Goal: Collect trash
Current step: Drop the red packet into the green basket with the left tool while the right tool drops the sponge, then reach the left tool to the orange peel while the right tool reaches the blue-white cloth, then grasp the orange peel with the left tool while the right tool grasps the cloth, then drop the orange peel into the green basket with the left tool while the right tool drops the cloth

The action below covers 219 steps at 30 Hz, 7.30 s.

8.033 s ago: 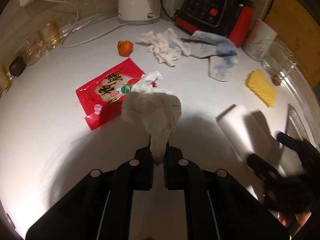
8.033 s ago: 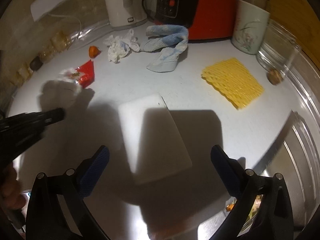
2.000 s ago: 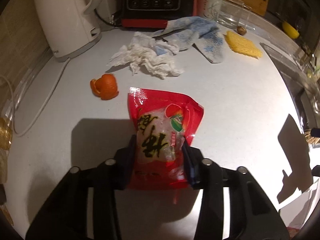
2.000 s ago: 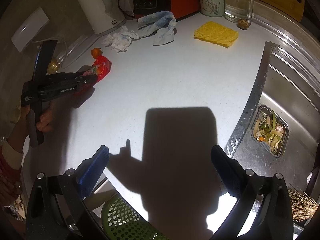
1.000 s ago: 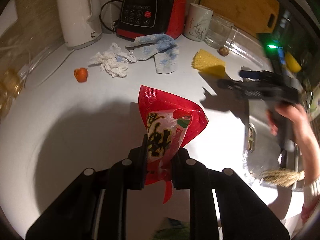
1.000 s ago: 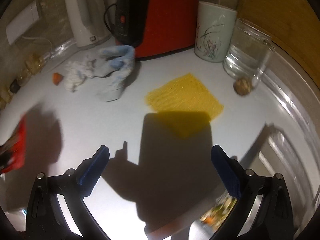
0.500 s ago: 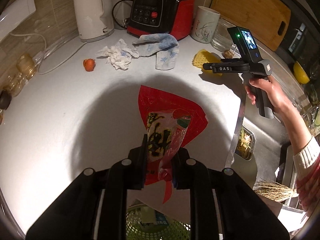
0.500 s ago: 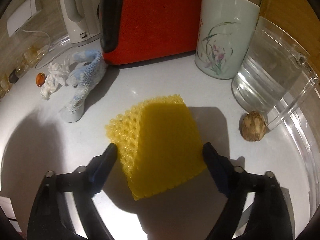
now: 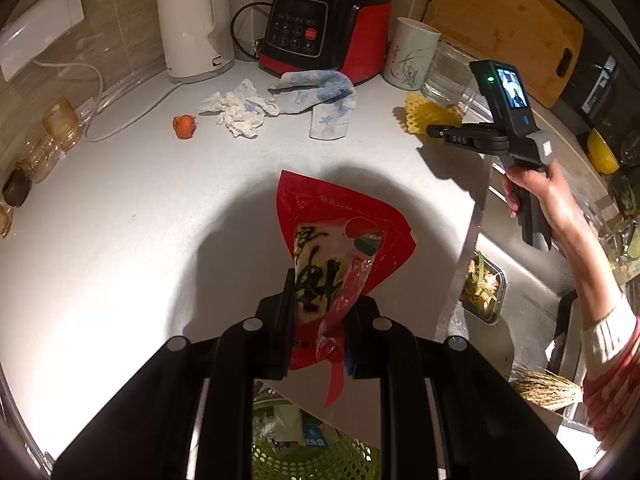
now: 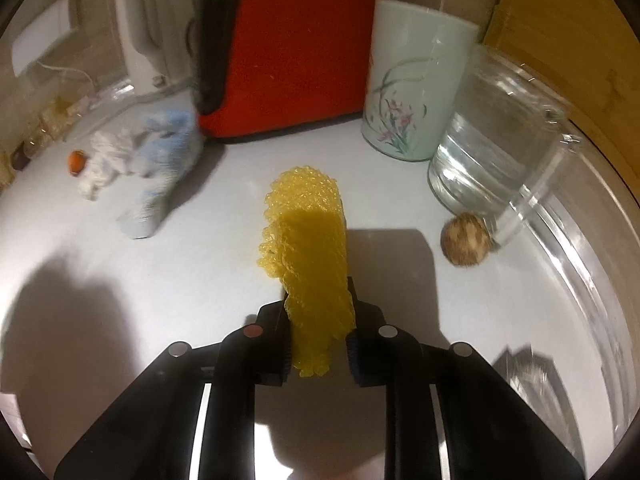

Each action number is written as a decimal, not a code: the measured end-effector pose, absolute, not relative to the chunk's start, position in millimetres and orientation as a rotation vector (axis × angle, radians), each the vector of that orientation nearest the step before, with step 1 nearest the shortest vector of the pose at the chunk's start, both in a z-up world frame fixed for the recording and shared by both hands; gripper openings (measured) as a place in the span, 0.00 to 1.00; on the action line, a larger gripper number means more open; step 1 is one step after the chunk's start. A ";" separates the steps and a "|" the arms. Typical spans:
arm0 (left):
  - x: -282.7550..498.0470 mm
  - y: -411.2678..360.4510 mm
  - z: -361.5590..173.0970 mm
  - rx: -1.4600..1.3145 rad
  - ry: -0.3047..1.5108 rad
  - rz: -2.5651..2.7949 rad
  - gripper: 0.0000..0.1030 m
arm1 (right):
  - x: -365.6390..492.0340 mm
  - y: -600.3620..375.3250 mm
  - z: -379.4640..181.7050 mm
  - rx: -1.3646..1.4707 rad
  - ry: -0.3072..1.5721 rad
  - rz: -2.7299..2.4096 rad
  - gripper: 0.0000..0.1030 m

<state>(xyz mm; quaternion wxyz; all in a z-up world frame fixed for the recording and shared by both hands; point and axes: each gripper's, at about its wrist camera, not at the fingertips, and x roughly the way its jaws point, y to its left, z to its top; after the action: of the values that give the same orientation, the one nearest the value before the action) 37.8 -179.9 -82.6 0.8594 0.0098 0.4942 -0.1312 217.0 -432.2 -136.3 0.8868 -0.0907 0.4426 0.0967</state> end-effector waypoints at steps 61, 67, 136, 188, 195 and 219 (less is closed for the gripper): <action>-165.4 -103.3 -213.9 0.342 1.249 -0.607 0.54 | -229.5 -251.2 -159.6 0.111 1.082 0.026 0.24; -165.8 -103.2 -211.6 0.342 1.241 -0.608 0.67 | -227.2 -251.7 -160.7 0.114 1.087 0.029 0.24; 151.3 -125.4 -100.2 0.025 0.860 -0.168 0.92 | 79.7 -351.2 -90.3 0.043 0.853 0.177 0.98; 164.1 -82.6 -94.2 -0.045 0.909 -0.065 0.22 | 171.3 -293.4 -75.2 0.033 0.793 0.268 0.09; 74.8 -87.8 -70.7 -0.006 0.916 -0.124 0.22 | 63.3 -285.3 -28.4 0.010 0.711 0.270 0.09; -132.9 -62.3 -77.4 0.084 0.999 -0.344 0.23 | -213.1 -220.8 -70.7 0.061 0.831 0.169 0.09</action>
<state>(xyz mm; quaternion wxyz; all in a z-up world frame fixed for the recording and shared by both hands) -132.9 -62.3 -77.4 0.8628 0.0400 0.4766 -0.1640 -213.1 -220.8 -70.7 0.9110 0.0297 0.4030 0.0820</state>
